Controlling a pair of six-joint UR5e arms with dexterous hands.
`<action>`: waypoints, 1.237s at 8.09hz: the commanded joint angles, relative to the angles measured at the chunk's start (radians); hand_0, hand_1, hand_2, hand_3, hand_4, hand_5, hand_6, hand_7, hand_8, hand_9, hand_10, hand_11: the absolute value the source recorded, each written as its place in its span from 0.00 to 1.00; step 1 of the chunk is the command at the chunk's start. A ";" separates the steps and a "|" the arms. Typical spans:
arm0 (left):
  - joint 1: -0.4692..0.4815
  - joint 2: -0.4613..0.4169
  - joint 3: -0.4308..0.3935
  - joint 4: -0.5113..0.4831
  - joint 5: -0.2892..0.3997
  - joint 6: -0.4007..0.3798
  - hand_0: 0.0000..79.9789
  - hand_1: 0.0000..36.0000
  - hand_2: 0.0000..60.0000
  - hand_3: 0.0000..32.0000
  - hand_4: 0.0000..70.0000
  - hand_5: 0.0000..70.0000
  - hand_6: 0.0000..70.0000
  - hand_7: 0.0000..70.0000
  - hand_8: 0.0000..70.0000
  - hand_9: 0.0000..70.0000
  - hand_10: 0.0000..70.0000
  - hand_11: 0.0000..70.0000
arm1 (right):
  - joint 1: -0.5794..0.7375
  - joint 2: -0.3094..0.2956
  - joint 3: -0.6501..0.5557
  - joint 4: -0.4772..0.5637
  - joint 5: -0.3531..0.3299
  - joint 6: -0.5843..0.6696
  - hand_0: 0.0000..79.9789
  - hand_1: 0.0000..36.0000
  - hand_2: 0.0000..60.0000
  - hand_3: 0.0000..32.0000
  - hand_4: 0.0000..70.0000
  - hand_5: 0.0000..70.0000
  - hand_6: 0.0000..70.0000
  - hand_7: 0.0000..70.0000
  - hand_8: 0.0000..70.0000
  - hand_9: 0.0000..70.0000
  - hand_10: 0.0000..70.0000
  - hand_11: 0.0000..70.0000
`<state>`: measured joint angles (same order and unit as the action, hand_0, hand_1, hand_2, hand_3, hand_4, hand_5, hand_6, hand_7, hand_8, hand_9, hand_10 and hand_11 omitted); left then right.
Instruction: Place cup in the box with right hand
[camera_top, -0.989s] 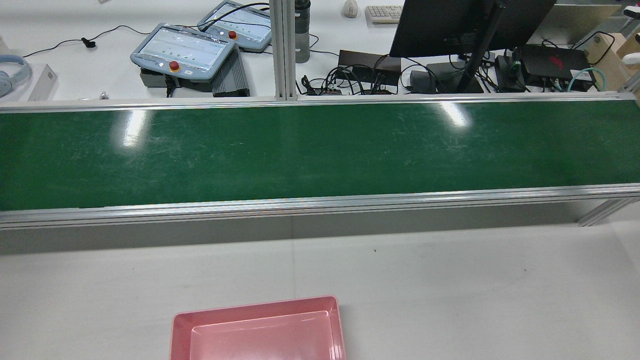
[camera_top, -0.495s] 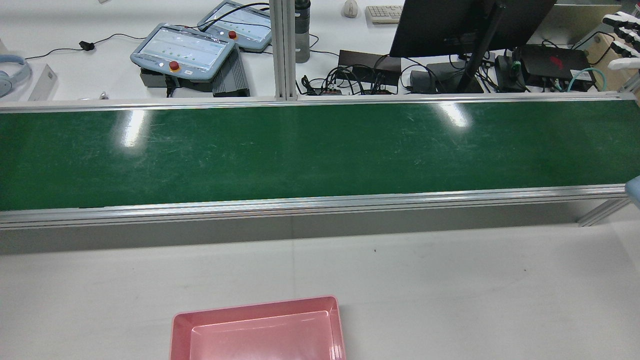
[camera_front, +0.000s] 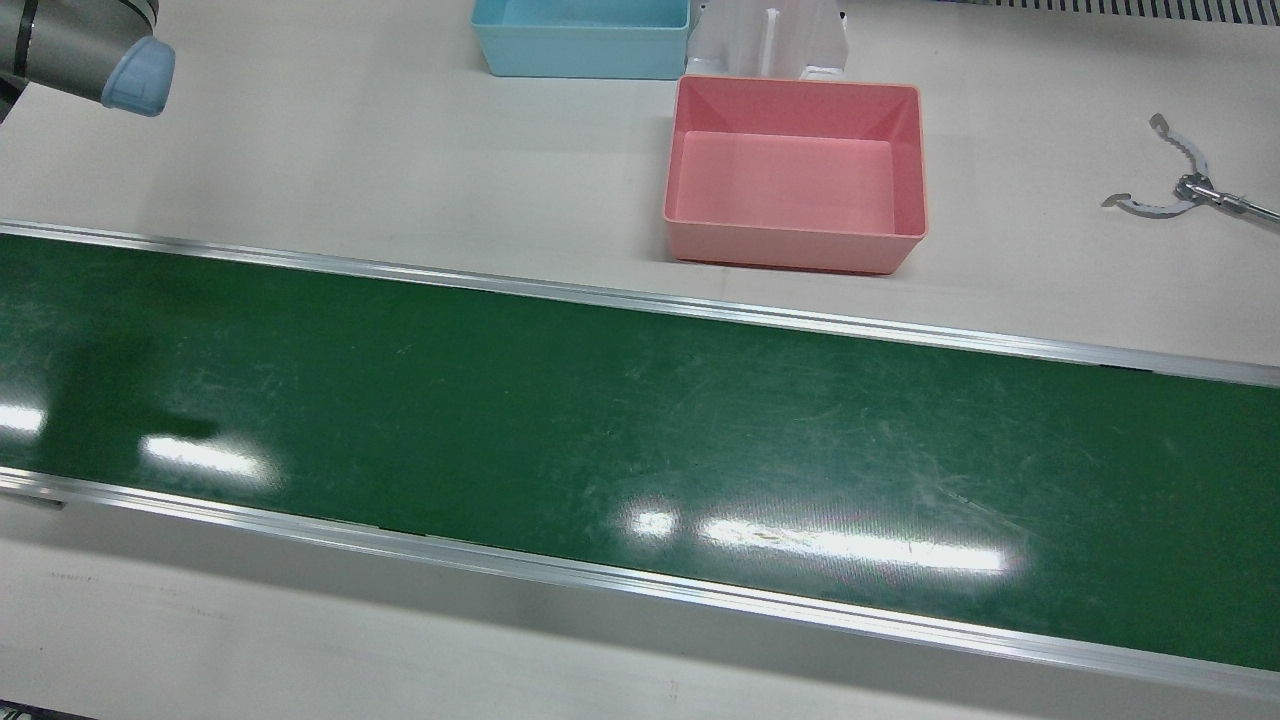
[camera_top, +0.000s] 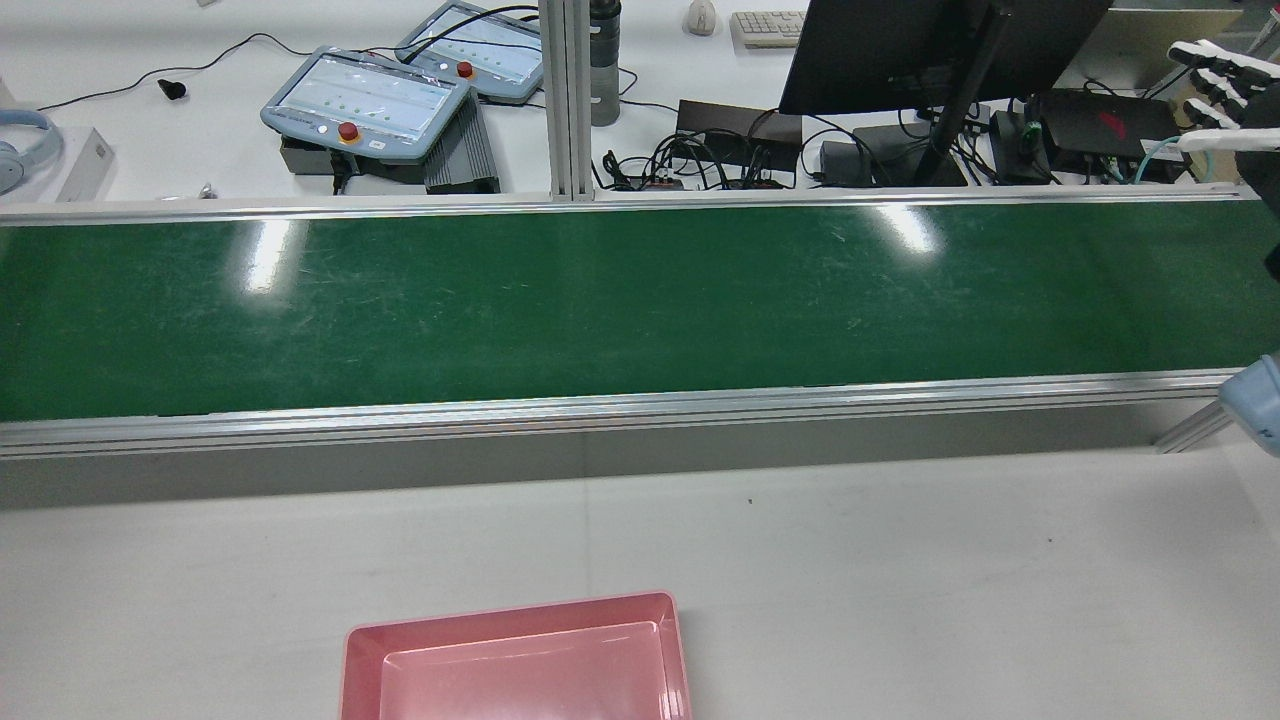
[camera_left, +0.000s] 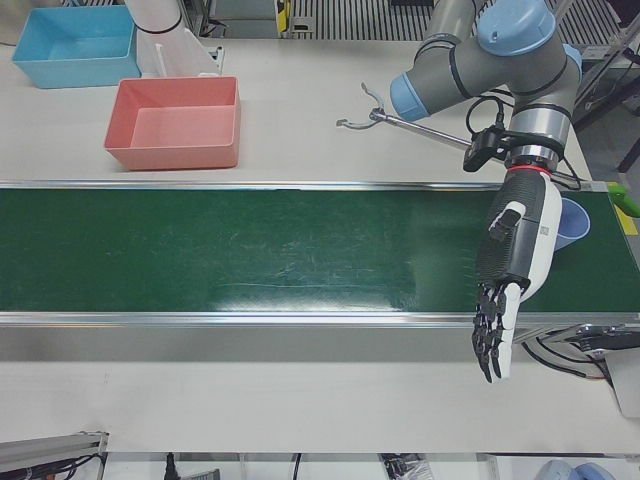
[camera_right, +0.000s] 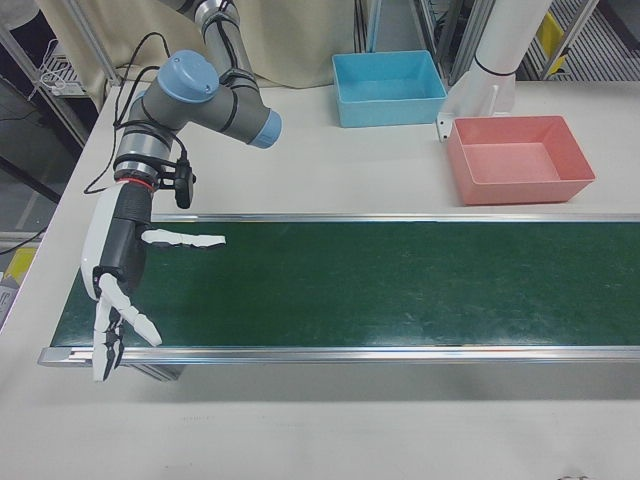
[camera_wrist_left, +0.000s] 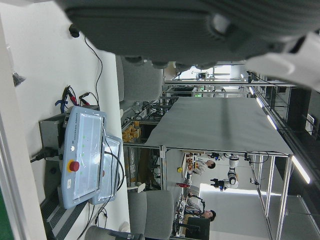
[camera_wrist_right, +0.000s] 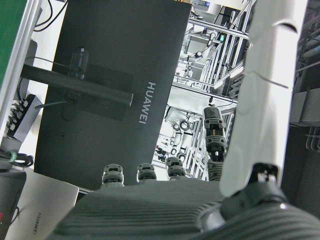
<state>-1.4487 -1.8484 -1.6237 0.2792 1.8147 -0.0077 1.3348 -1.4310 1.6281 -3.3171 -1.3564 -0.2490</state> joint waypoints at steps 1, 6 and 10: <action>-0.001 0.000 -0.001 0.000 0.000 0.000 0.00 0.00 0.00 0.00 0.00 0.00 0.00 0.00 0.00 0.00 0.00 0.00 | -0.142 0.020 0.012 -0.001 0.080 0.082 0.77 0.51 0.04 0.00 0.20 0.11 0.08 0.16 0.06 0.12 0.06 0.12; -0.001 0.000 -0.002 0.000 0.000 0.000 0.00 0.00 0.00 0.00 0.00 0.00 0.00 0.00 0.00 0.00 0.00 0.00 | -0.276 0.049 0.118 -0.150 0.196 0.047 0.81 0.51 0.00 0.00 0.25 0.11 0.08 0.18 0.04 0.10 0.04 0.09; -0.001 0.000 -0.004 0.002 0.000 0.000 0.00 0.00 0.00 0.00 0.00 0.00 0.00 0.00 0.00 0.00 0.00 0.00 | -0.321 0.032 0.125 -0.148 0.286 0.019 0.78 0.49 0.00 0.00 0.19 0.11 0.07 0.12 0.03 0.07 0.05 0.11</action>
<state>-1.4496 -1.8484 -1.6267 0.2792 1.8147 -0.0077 1.0194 -1.3940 1.7437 -3.4633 -1.0955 -0.2261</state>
